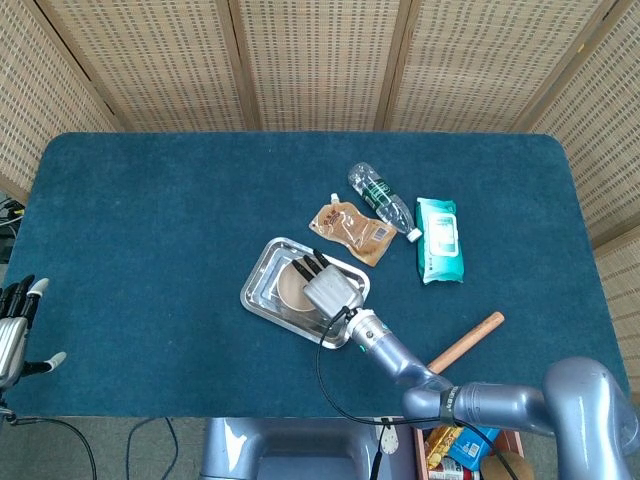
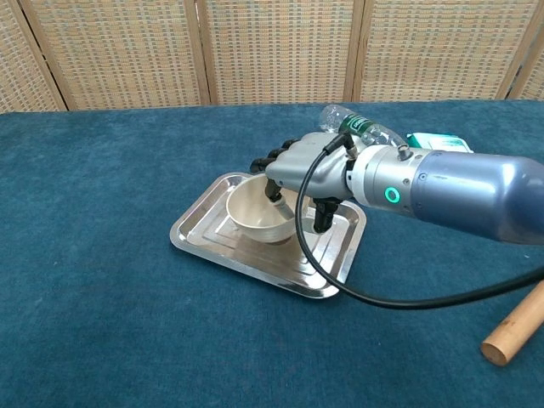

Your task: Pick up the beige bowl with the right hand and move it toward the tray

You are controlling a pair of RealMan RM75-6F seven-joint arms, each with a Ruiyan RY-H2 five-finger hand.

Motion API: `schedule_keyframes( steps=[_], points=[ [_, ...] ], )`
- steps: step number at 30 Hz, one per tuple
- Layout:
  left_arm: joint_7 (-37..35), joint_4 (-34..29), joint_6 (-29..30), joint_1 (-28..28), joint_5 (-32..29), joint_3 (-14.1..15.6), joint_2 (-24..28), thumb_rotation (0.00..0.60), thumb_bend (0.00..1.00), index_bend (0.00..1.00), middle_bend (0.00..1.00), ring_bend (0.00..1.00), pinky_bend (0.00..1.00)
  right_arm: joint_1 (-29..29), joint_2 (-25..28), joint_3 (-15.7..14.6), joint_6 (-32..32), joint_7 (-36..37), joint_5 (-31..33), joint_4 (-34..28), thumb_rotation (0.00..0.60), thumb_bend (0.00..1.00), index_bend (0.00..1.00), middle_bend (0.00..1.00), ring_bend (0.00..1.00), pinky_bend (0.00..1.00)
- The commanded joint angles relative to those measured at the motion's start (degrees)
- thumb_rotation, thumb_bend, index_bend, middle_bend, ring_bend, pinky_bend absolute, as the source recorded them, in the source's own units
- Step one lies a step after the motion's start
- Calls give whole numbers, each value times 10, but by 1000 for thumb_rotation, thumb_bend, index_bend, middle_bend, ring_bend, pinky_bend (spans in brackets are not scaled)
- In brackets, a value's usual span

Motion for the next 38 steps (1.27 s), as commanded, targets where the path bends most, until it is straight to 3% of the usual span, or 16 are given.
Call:
schedule_keyframes(
  steps=[1, 7, 10, 13, 16, 18, 20, 21, 22, 25, 31, 38],
  points=[
    [-1, 0, 1, -1, 0, 0, 0, 600, 0, 0, 0, 0, 0, 7, 14, -10, 16, -14, 15, -24, 600, 389, 30, 0, 0, 0],
    [-1, 0, 4, 0, 1, 1, 0, 600, 0, 0, 0, 0, 0, -3, 54, -16, 65, -6, -3, -87, 600, 385, 0, 0, 0, 0],
    [1, -1, 6, 0, 6, 4, -1, 600, 0, 0, 0, 0, 0, -39, 118, -29, 111, 24, -41, -144, 600, 384, 0, 0, 0, 0],
    [1, -1, 9, 0, 14, 7, -1, 600, 0, 0, 0, 0, 0, -74, 156, -49, 138, 69, -84, -154, 600, 320, 0, 0, 0, 0],
    [2, -2, 13, 2, 20, 10, -1, 600, 0, 0, 0, 0, 0, -114, 186, -72, 169, 123, -128, -142, 600, 102, 0, 0, 0, 0],
    [1, -3, 14, 3, 25, 12, -1, 600, 0, 0, 0, 0, 0, -142, 201, -86, 192, 162, -156, -128, 600, 10, 0, 0, 0, 0],
    [2, -4, 17, 3, 31, 14, -2, 600, 0, 0, 0, 0, 0, -172, 212, -99, 221, 205, -184, -110, 600, 0, 0, 0, 0, 0],
    [2, -5, 20, 5, 36, 16, -2, 600, 0, 0, 0, 0, 0, -199, 220, -111, 252, 237, -208, -91, 600, 0, 0, 0, 0, 0],
    [-1, -4, 31, 7, 54, 18, -3, 600, 0, 0, 0, 0, 0, -254, 227, -138, 323, 285, -251, -50, 600, 0, 0, 0, 0, 0],
    [-6, 4, 44, 13, 72, 22, -7, 600, 0, 0, 0, 0, 0, -316, 215, -162, 397, 384, -306, 11, 600, 0, 0, 0, 0, 0],
    [-5, 6, 58, 19, 86, 26, -11, 600, 0, 0, 0, 0, 0, -400, 207, -177, 477, 470, -334, 40, 600, 0, 0, 0, 0, 0],
    [-3, 4, 68, 26, 100, 32, -12, 600, 0, 0, 0, 0, 0, -445, 212, -173, 494, 511, -339, 48, 600, 0, 0, 0, 0, 0]
  ],
)
